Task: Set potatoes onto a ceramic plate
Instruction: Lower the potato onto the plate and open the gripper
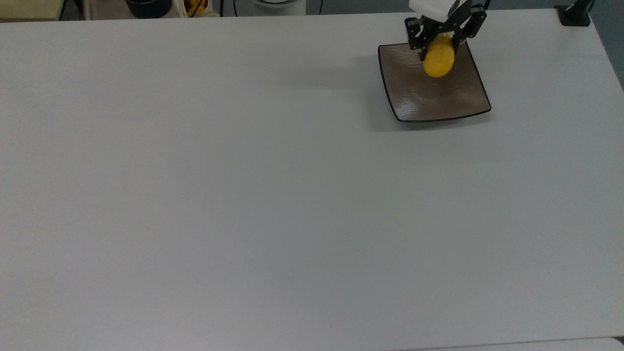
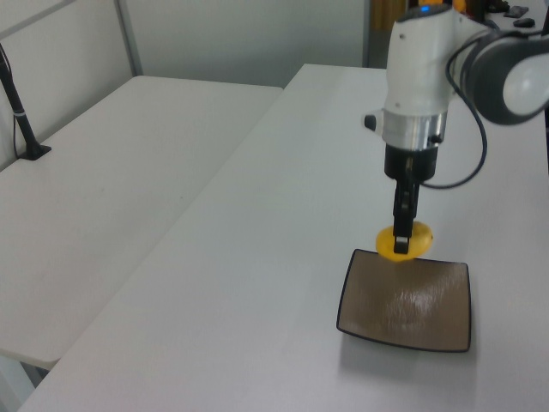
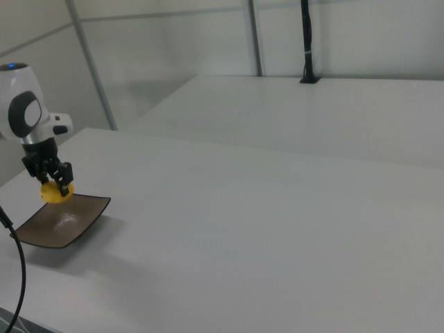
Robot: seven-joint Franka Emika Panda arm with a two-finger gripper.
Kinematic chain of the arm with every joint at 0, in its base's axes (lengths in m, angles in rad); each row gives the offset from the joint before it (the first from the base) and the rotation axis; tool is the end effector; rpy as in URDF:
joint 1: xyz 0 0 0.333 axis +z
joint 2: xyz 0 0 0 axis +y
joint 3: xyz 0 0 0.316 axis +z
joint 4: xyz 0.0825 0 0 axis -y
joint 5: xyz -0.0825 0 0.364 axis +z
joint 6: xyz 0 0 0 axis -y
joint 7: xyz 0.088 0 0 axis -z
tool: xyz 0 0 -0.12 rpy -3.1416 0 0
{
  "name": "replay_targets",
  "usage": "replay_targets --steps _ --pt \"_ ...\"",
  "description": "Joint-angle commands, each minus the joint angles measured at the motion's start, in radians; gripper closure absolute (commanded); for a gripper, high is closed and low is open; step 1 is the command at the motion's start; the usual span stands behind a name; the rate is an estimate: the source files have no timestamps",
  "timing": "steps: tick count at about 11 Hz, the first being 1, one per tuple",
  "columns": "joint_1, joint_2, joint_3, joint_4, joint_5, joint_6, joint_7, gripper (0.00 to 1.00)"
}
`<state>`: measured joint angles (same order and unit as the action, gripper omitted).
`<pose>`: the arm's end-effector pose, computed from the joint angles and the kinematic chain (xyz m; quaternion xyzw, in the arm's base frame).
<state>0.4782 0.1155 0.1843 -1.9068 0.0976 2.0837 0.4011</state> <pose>0.4531 0.3573 0.4399 -0.9923 -0.1067 0.0002 0.0623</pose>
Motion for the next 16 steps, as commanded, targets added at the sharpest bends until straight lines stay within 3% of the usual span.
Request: replay_targets --steps 1,5,6,8,10,12,14,16 --pt "0.039 0.024 0.006 -0.104 -0.093 0.126 0.094 0.7" --pt "0.053 0.076 0.006 -0.153 -0.118 0.22 0.136 0.65" --pt "0.05 0.076 0.006 -0.15 -0.118 0.225 0.163 0.53" --pt "0.045 0.07 0.006 -0.146 -0.118 0.217 0.2 0.0" --pt "0.025 0.046 0.006 -0.13 -0.118 0.208 0.202 0.0" --pt "-0.024 -0.022 0.006 -0.097 -0.118 0.103 0.2 0.0" --pt "-0.103 -0.074 0.004 0.01 -0.118 -0.107 0.199 0.0" --pt "-0.208 -0.158 0.0 0.078 -0.116 -0.198 0.188 0.0"
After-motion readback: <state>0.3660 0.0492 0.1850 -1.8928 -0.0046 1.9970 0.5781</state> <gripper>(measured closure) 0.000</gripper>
